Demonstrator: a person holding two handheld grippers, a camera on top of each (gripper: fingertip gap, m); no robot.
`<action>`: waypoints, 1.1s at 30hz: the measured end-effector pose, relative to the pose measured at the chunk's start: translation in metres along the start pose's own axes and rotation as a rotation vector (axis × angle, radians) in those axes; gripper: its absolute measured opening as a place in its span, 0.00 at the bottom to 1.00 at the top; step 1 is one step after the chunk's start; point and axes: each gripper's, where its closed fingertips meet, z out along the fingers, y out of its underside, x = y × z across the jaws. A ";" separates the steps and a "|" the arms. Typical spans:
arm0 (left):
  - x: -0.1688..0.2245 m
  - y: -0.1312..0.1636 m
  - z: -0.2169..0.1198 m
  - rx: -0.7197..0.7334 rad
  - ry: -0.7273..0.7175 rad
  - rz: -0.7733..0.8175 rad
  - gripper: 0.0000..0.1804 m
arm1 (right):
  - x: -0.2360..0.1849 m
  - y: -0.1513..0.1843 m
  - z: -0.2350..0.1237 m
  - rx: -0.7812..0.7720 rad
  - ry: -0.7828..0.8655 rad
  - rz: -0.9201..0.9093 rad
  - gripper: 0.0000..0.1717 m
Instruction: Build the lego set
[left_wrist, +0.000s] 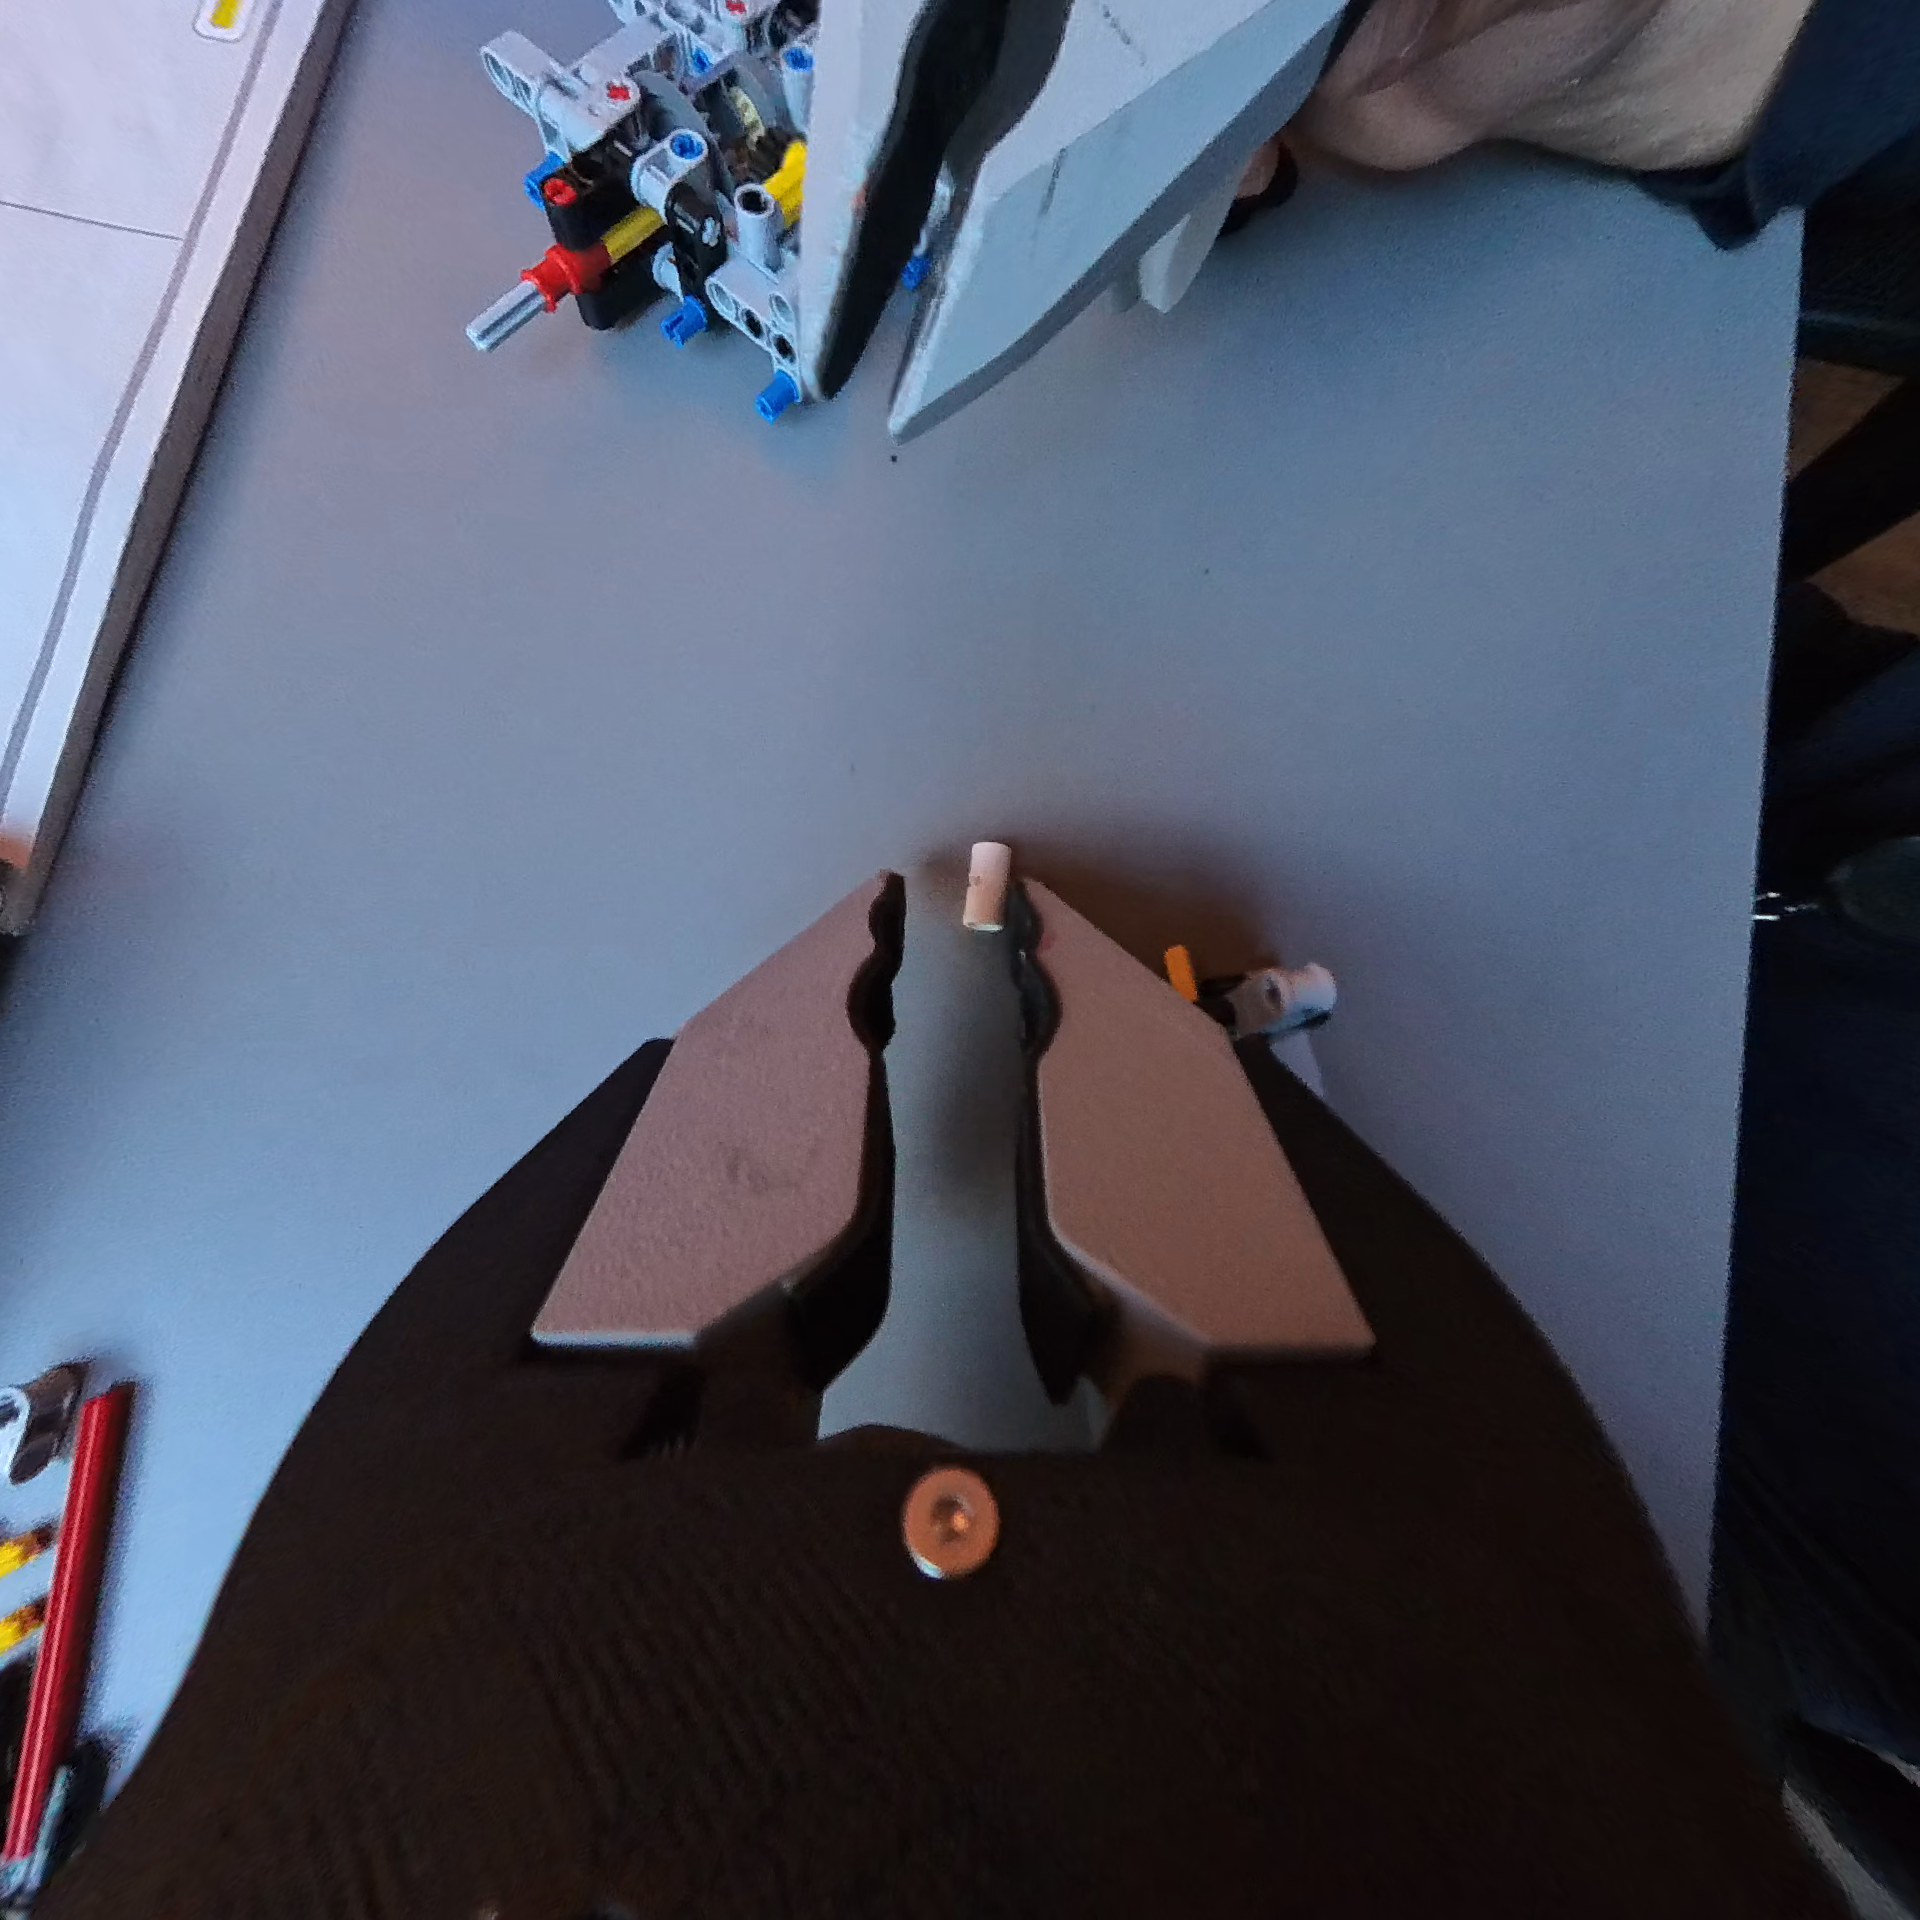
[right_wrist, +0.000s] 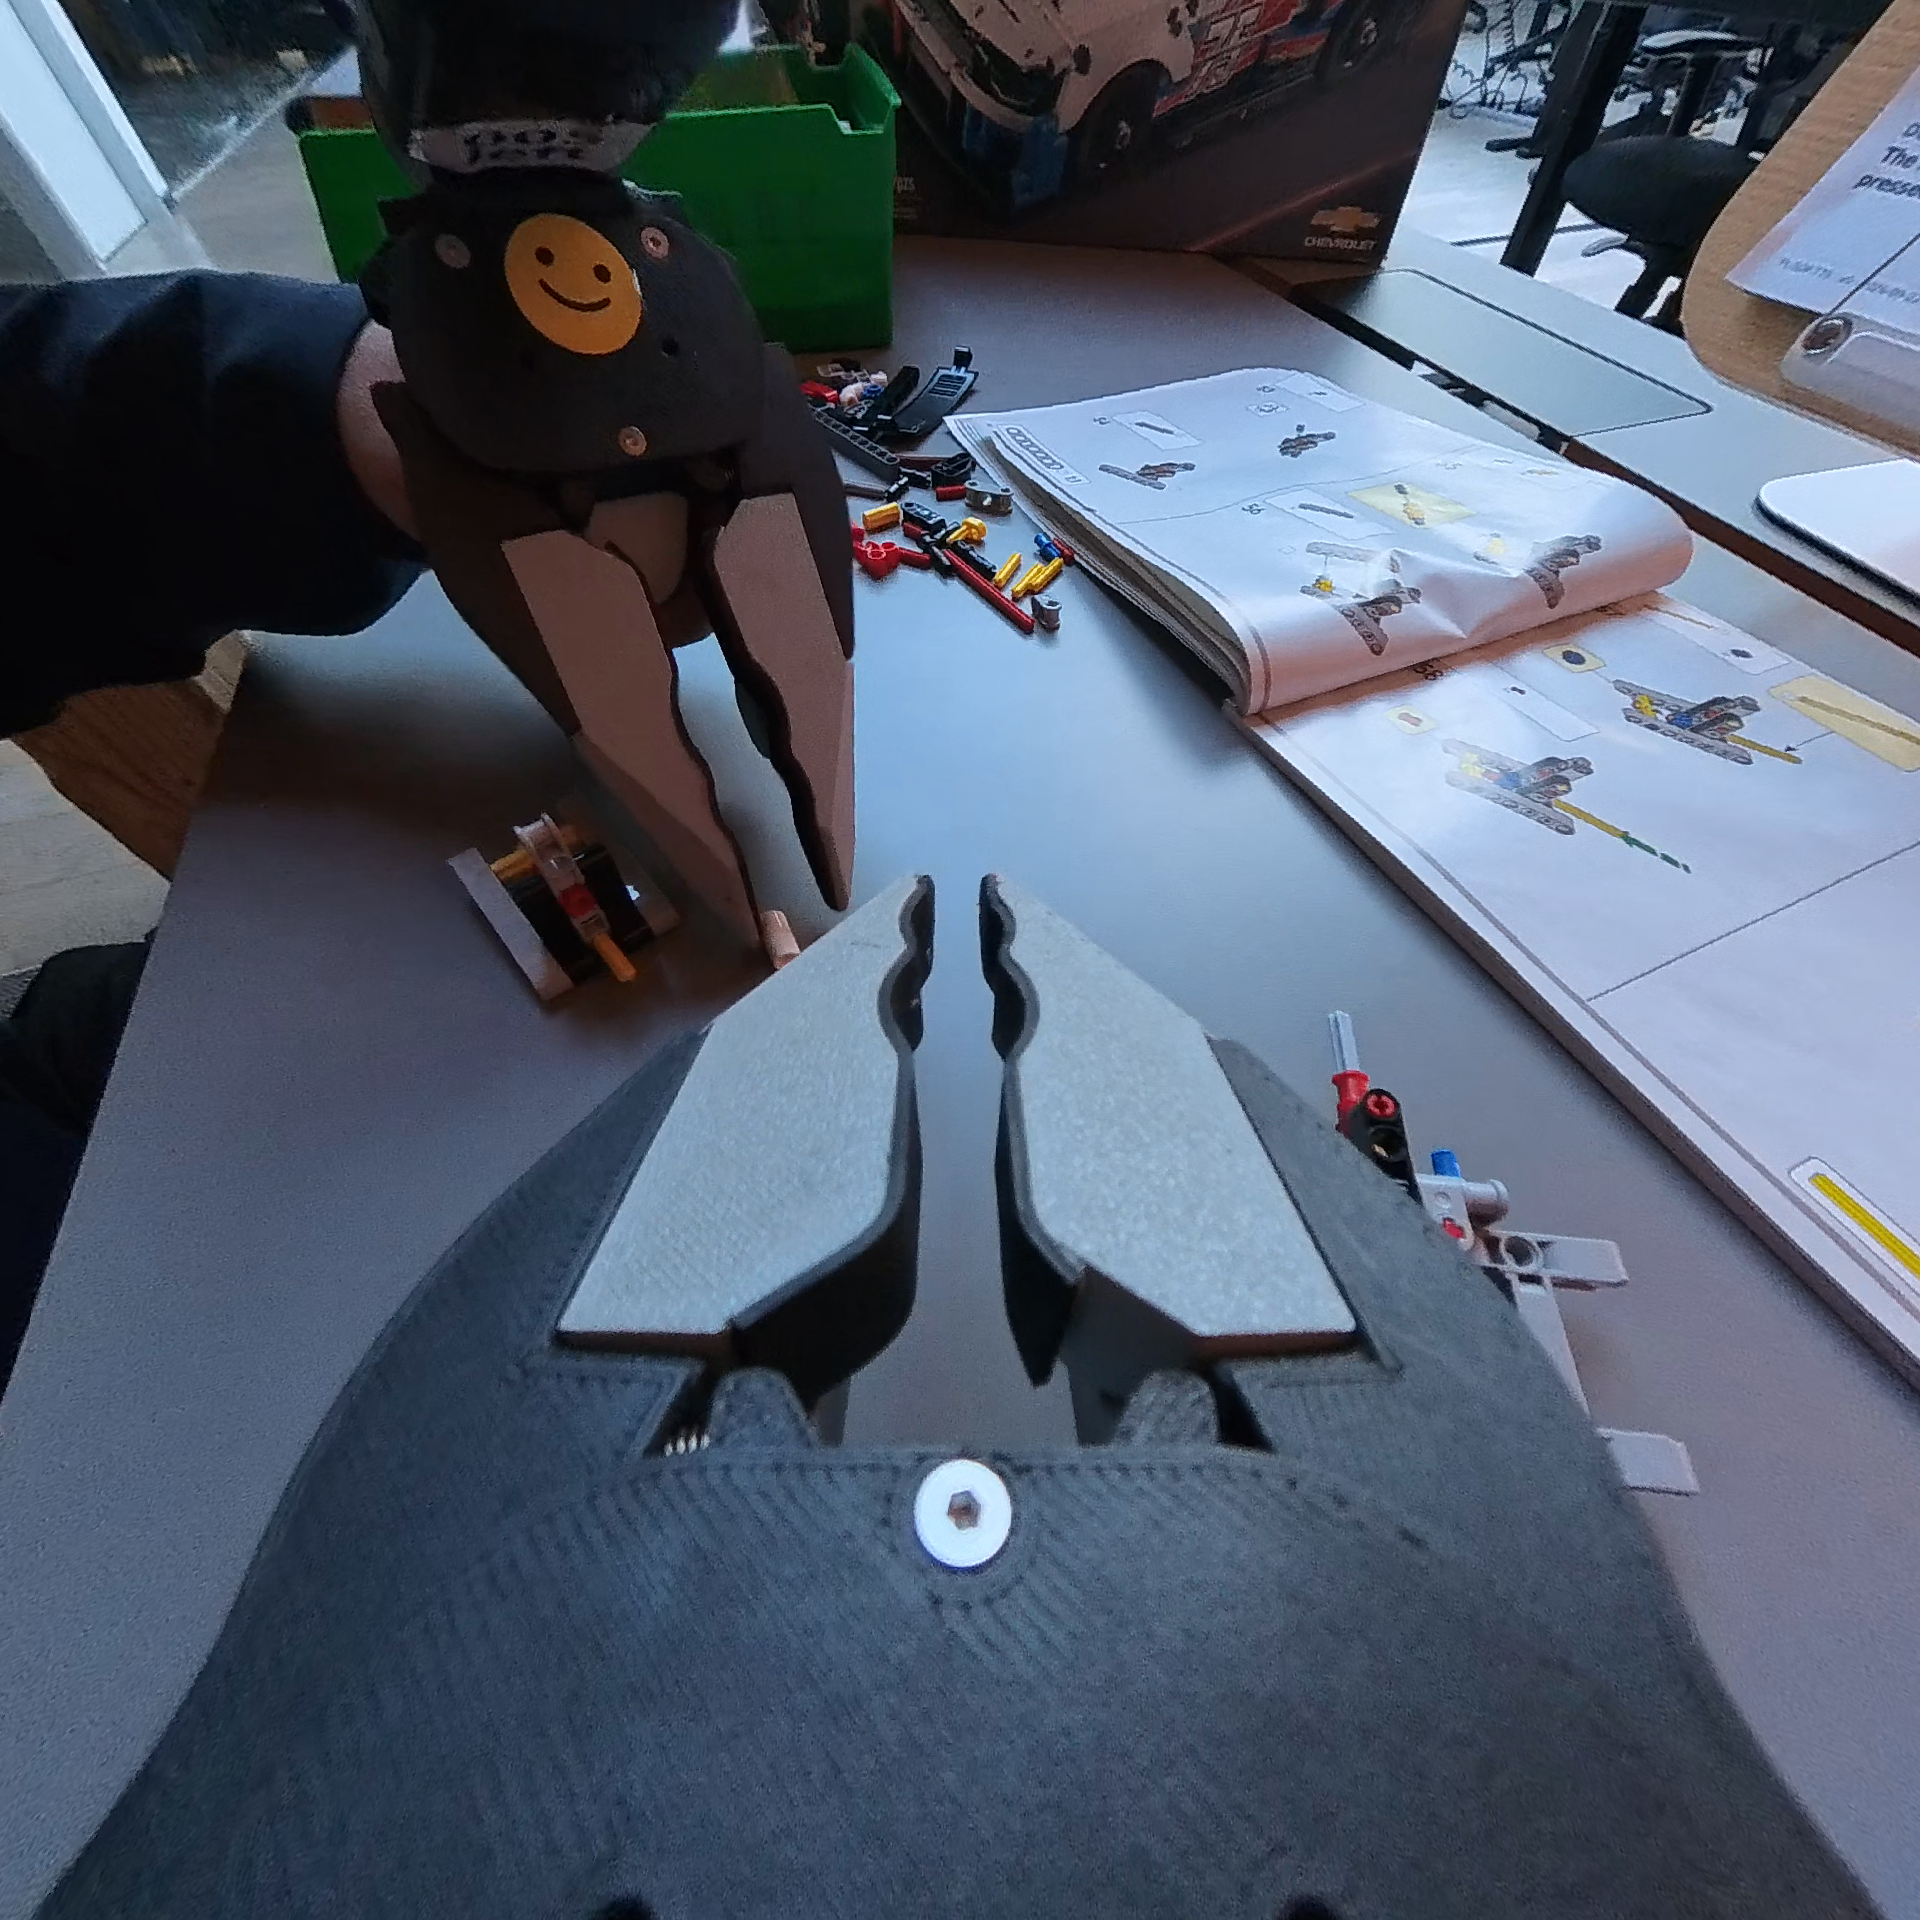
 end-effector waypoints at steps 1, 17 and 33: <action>-0.001 -0.001 -0.002 0.011 -0.001 -0.009 0.10 | -0.001 0.000 0.000 -0.002 -0.008 0.000 0.03; 0.010 0.029 -0.045 0.020 -0.103 -0.076 0.11 | -0.049 0.022 0.022 -0.163 -0.155 -0.221 0.06; -0.004 0.020 -0.072 0.376 -0.283 -0.093 0.14 | -0.053 0.016 0.019 -0.134 -0.255 -0.147 0.08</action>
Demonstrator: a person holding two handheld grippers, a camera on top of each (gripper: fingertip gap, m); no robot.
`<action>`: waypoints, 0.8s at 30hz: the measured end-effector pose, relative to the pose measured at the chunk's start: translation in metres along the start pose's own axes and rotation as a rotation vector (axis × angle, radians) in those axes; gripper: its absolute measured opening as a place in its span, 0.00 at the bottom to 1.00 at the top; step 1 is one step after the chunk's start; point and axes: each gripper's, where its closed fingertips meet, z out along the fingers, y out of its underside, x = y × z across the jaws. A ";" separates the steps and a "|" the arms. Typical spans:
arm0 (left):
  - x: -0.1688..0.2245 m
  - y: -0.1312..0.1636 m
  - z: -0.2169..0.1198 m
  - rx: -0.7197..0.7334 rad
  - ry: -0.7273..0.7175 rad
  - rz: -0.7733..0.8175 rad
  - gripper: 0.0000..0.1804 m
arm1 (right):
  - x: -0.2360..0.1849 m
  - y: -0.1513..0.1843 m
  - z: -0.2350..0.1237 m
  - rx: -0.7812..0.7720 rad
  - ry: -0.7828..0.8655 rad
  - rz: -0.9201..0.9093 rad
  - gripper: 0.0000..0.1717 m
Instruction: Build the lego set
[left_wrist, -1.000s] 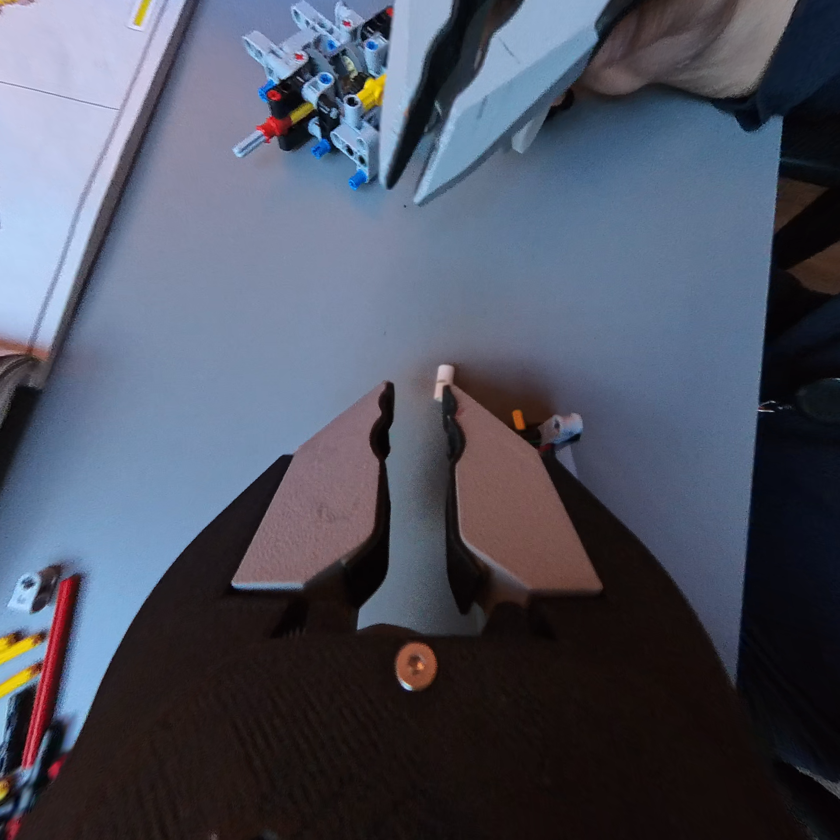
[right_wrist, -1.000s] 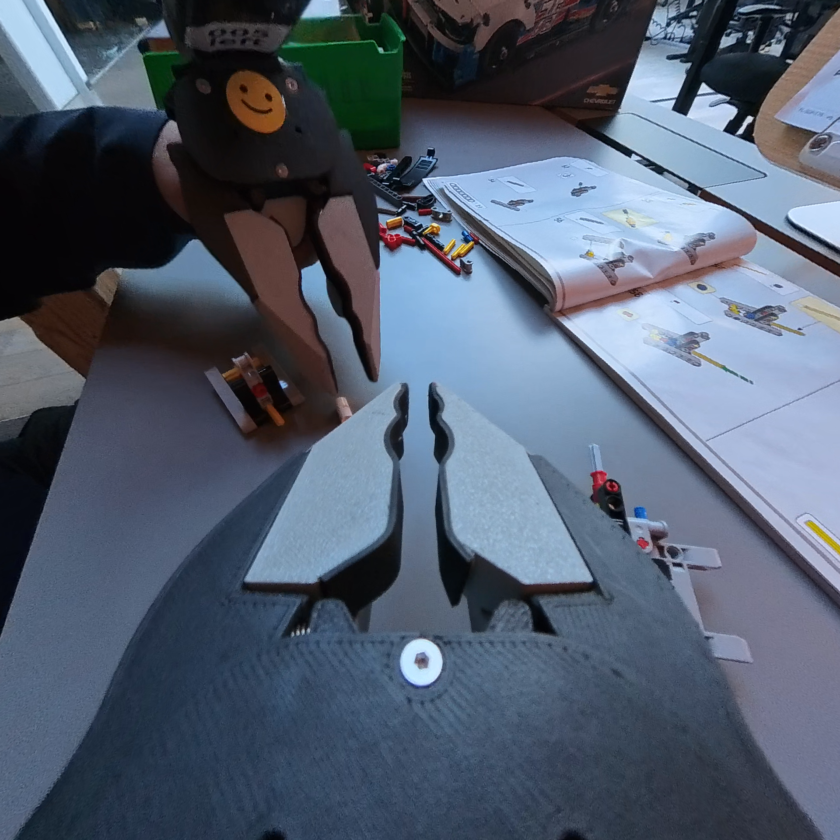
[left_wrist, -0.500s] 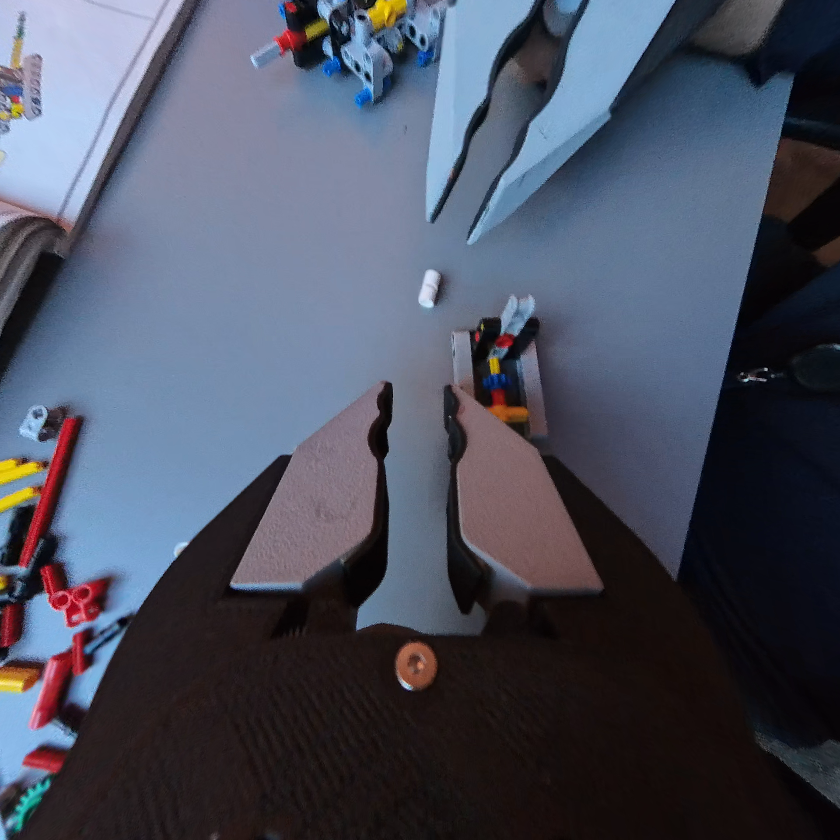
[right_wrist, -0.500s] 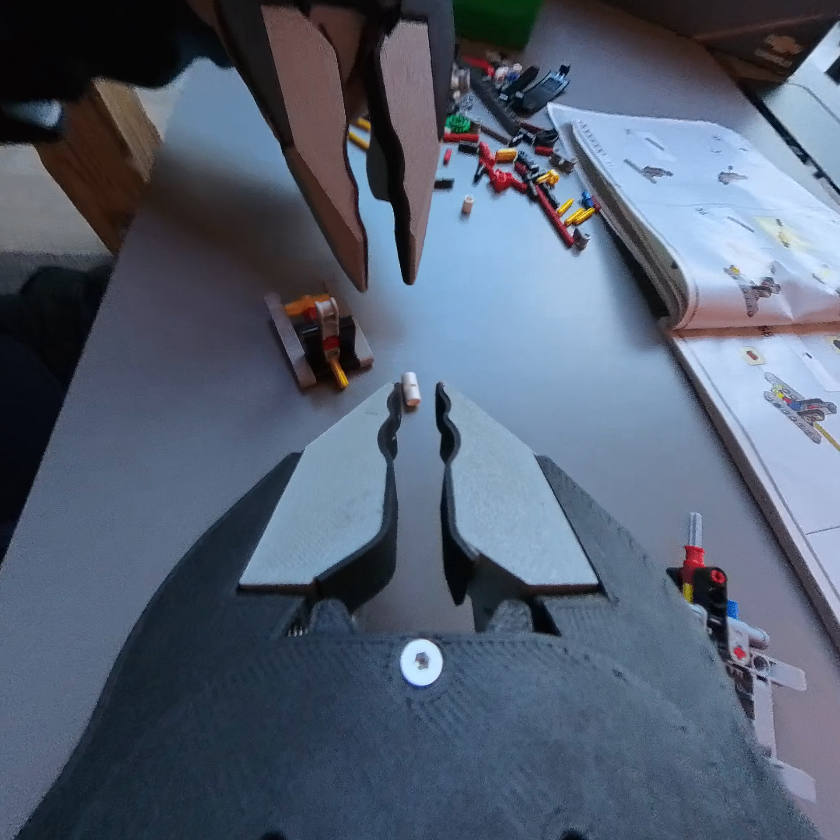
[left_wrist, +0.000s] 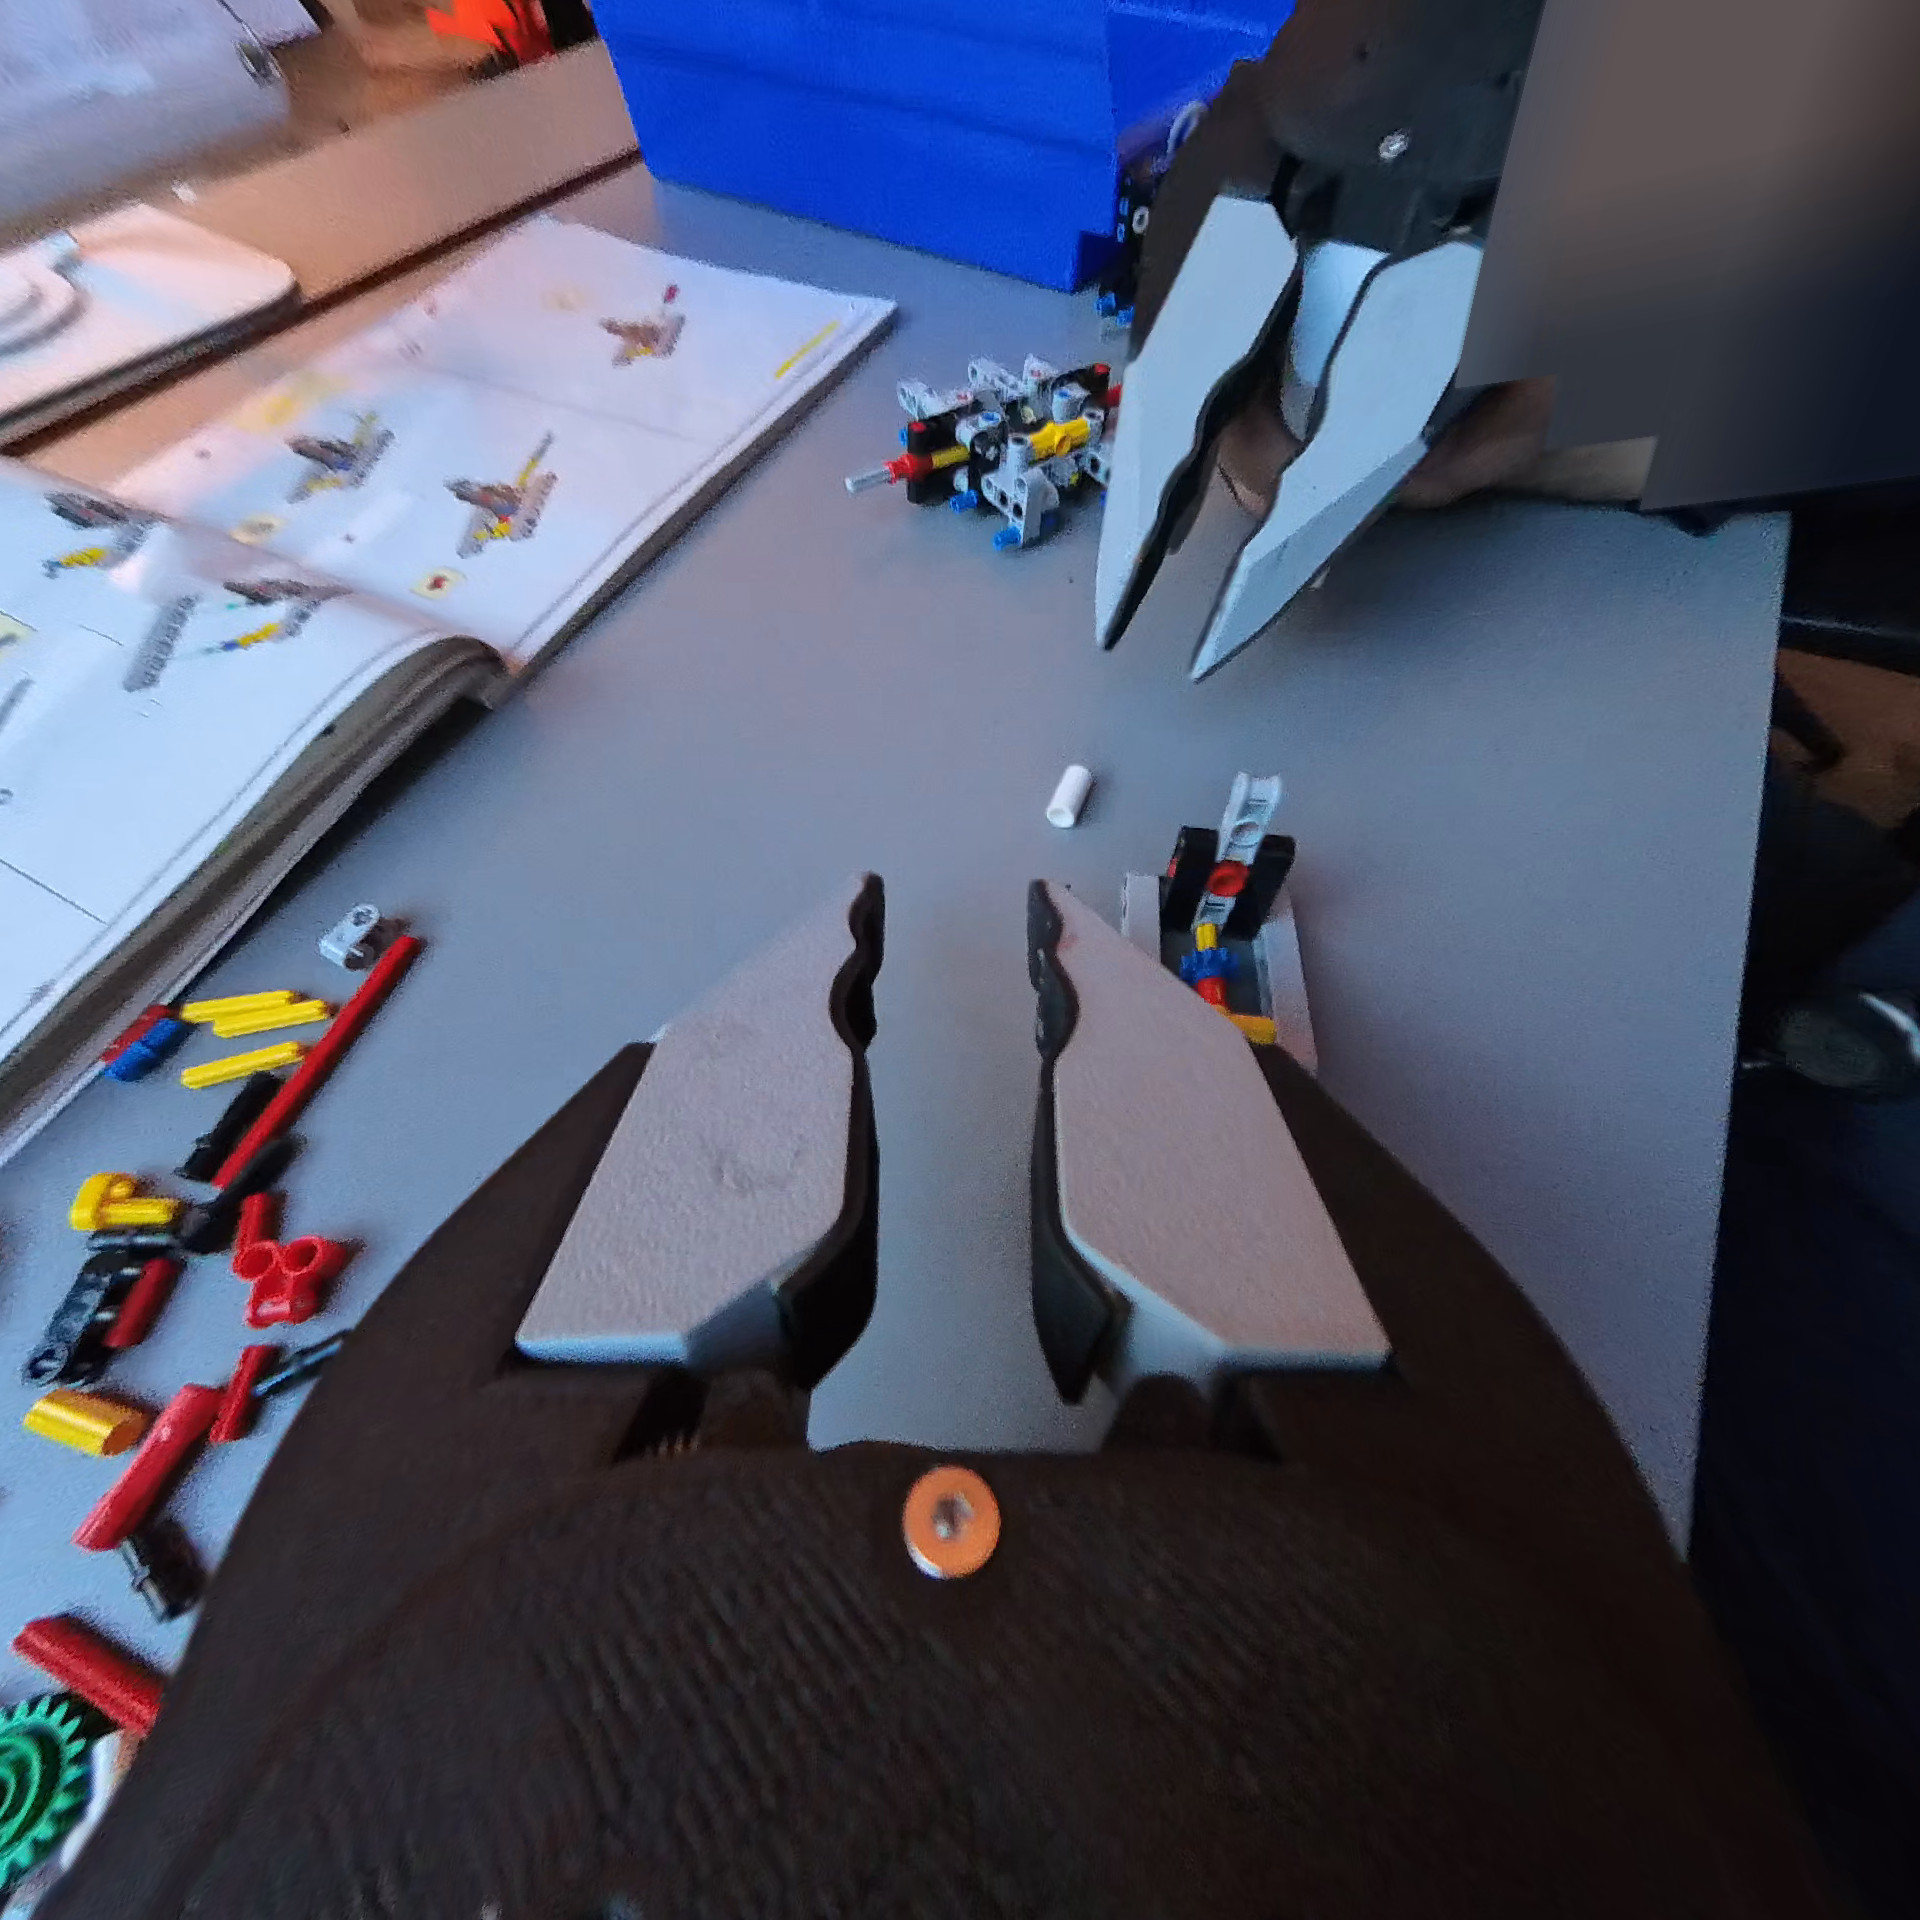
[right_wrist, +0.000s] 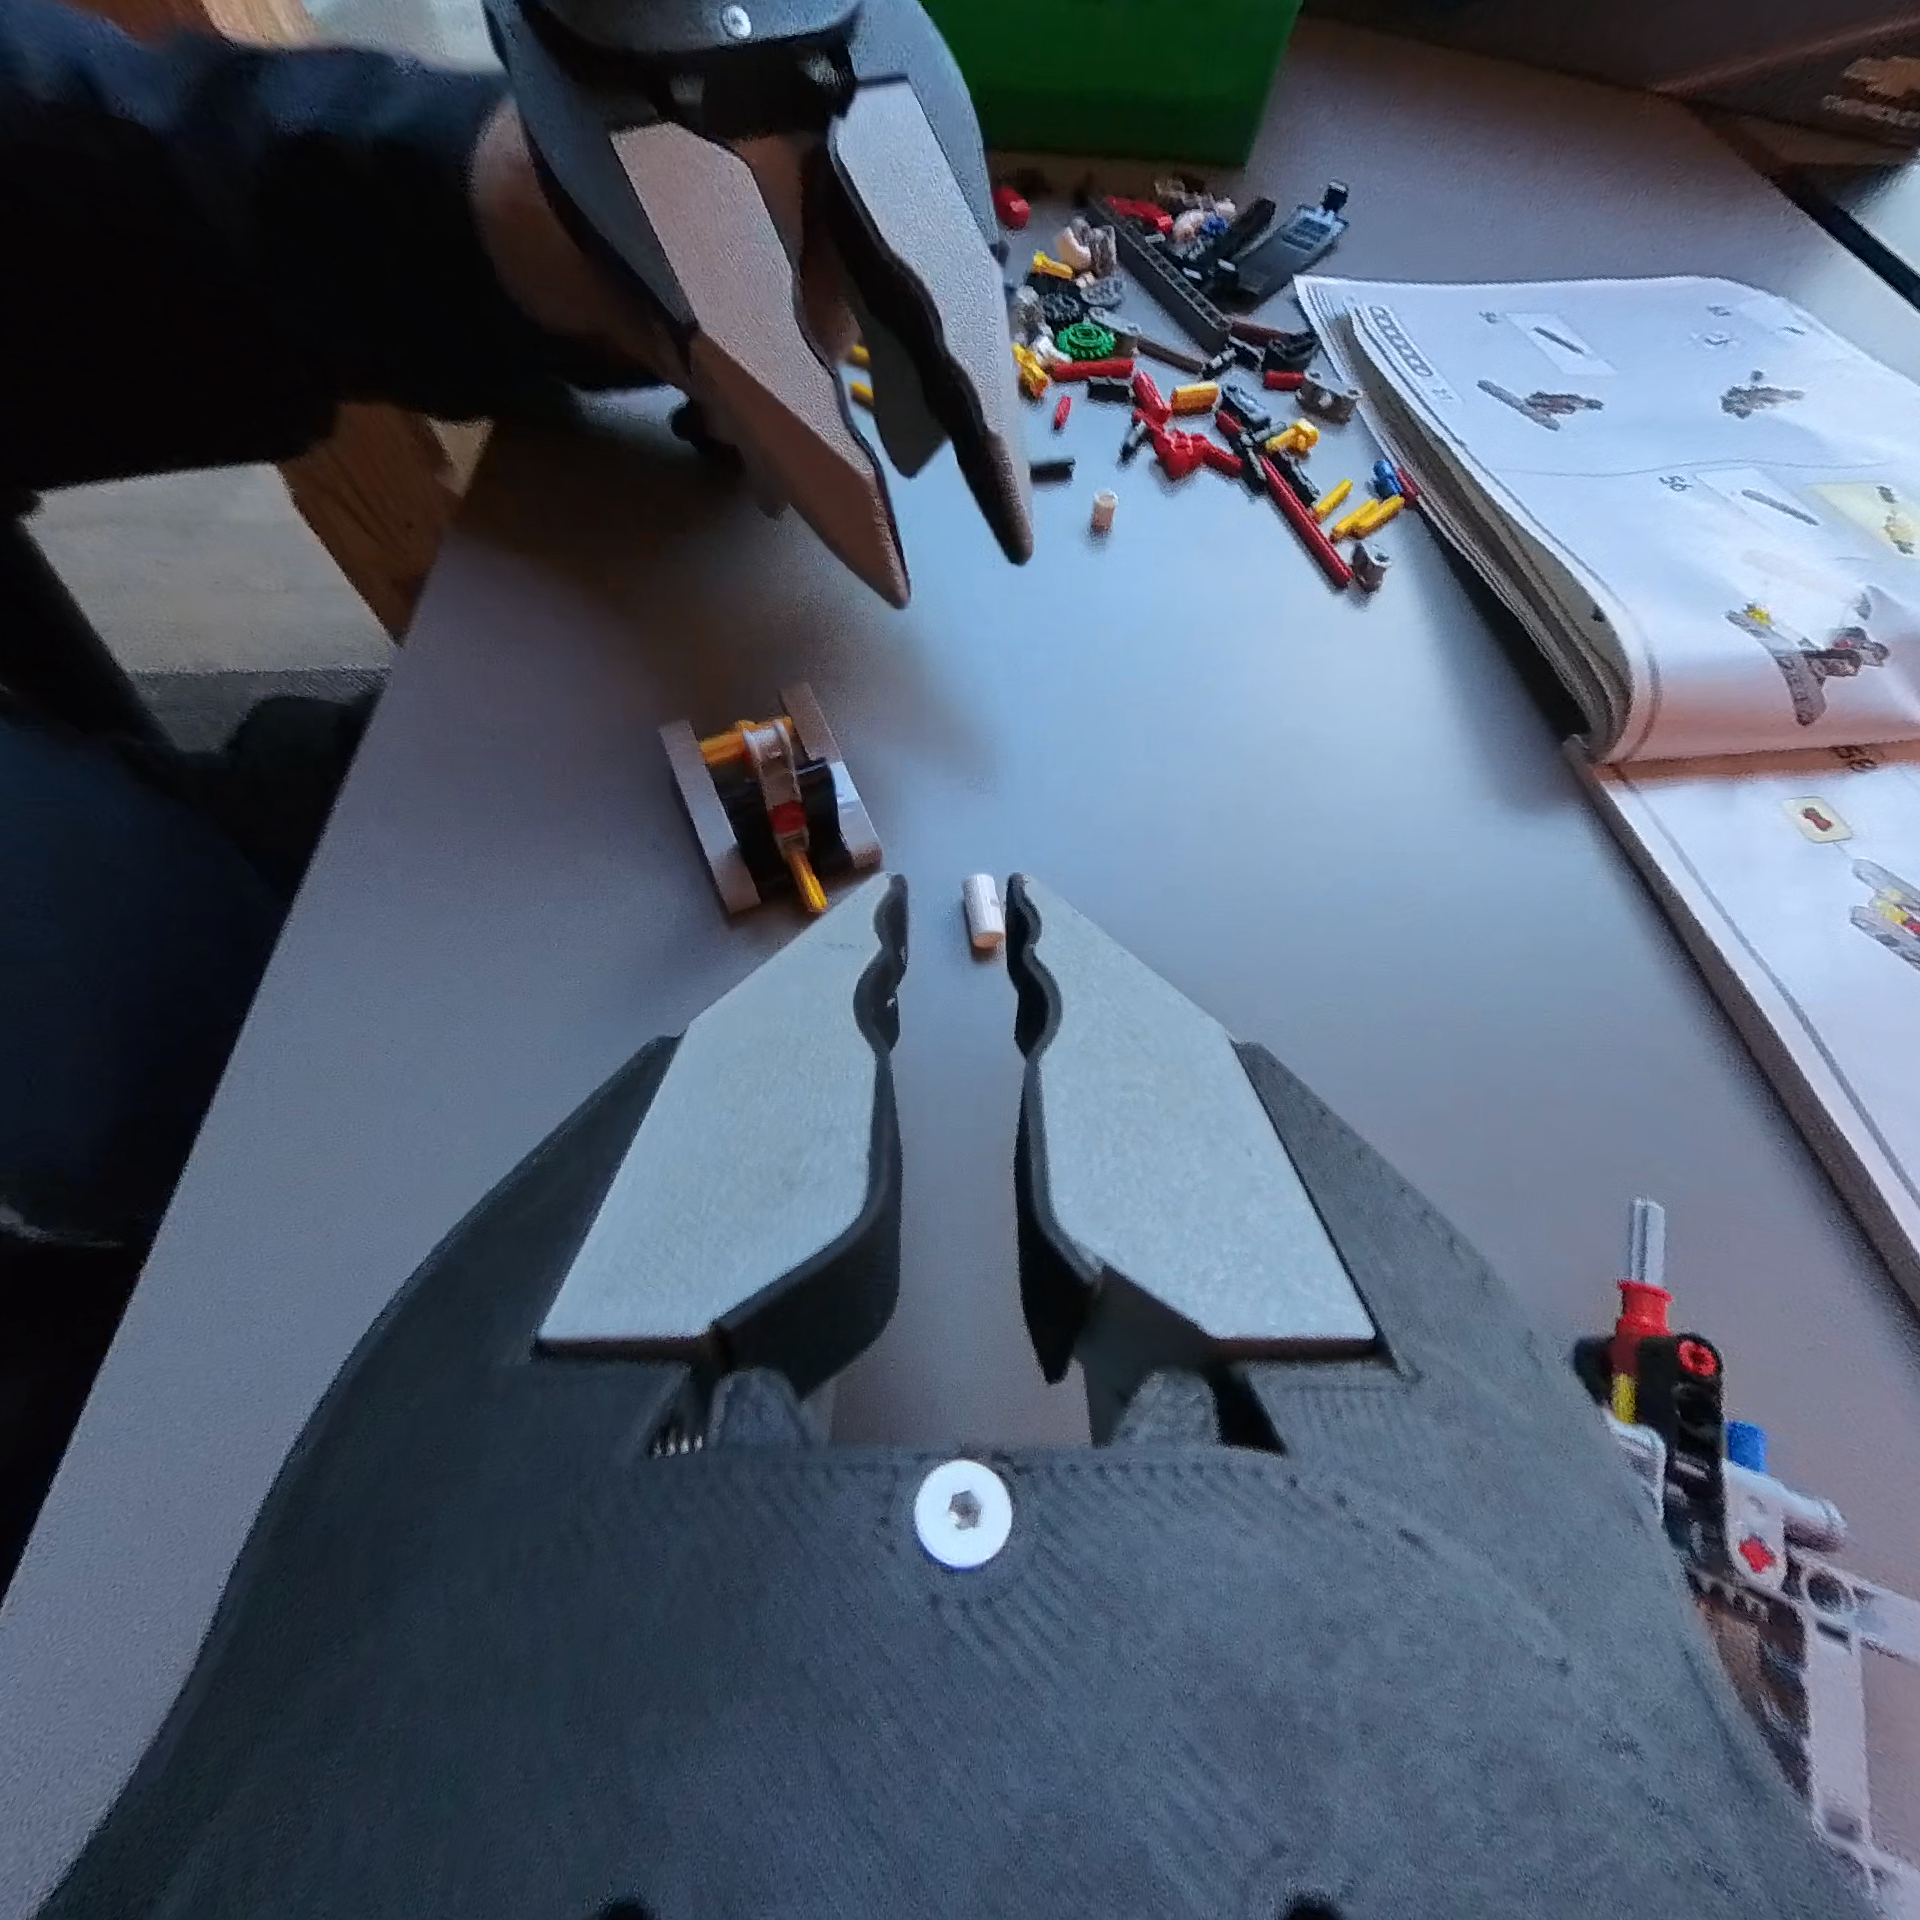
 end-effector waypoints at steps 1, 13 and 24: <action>0.001 -0.001 -0.001 0.011 -0.003 0.008 0.14 | 0.000 -0.003 -0.002 0.021 -0.023 0.004 0.09; 0.029 0.020 -0.004 -0.109 0.211 0.020 0.23 | 0.007 -0.004 -0.007 0.048 -0.057 -0.004 0.06; 0.052 0.034 -0.003 -0.198 0.259 0.090 0.34 | -0.002 0.018 0.022 -0.165 -0.014 -0.187 0.06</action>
